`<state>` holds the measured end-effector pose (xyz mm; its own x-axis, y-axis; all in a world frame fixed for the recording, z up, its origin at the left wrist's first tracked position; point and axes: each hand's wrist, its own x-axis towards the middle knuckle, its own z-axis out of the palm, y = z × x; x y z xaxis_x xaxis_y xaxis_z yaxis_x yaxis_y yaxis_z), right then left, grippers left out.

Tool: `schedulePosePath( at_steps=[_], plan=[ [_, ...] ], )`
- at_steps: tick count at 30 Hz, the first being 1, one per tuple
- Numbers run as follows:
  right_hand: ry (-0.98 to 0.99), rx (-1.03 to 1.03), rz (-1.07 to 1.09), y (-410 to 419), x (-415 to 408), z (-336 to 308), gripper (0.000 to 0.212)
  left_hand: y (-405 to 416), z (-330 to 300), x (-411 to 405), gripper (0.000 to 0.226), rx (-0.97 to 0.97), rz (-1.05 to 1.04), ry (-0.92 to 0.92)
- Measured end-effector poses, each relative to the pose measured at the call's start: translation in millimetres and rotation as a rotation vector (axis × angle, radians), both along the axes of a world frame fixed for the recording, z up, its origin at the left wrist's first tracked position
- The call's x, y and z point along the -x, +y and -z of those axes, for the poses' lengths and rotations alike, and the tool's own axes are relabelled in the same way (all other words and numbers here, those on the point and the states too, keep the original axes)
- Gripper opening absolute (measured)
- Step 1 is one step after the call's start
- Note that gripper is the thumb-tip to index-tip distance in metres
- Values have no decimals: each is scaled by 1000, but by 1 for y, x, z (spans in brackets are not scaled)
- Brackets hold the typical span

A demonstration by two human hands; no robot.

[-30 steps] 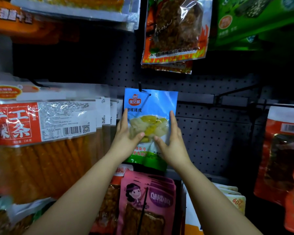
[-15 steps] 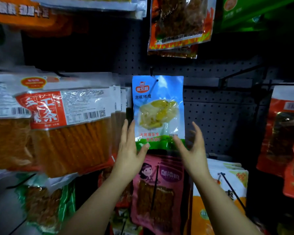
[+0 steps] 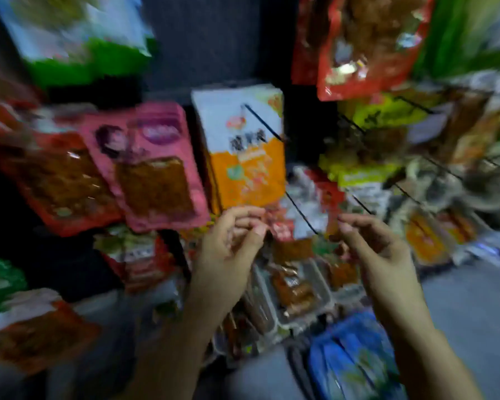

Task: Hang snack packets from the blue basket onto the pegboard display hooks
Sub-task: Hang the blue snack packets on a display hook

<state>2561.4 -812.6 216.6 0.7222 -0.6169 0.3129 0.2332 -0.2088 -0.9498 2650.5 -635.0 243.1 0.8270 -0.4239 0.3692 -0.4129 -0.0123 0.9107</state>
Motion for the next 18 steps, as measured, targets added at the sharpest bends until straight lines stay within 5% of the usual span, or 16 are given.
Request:
schedulePosePath(
  at_steps=[11,18],
  plan=[
    [572,-268,283,-134,170,208,10,-135,244,110,30,-340,220,482],
    [941,-358,231,-249,196,406,8,-256,457,152,21,-390,16,862]
  ],
)
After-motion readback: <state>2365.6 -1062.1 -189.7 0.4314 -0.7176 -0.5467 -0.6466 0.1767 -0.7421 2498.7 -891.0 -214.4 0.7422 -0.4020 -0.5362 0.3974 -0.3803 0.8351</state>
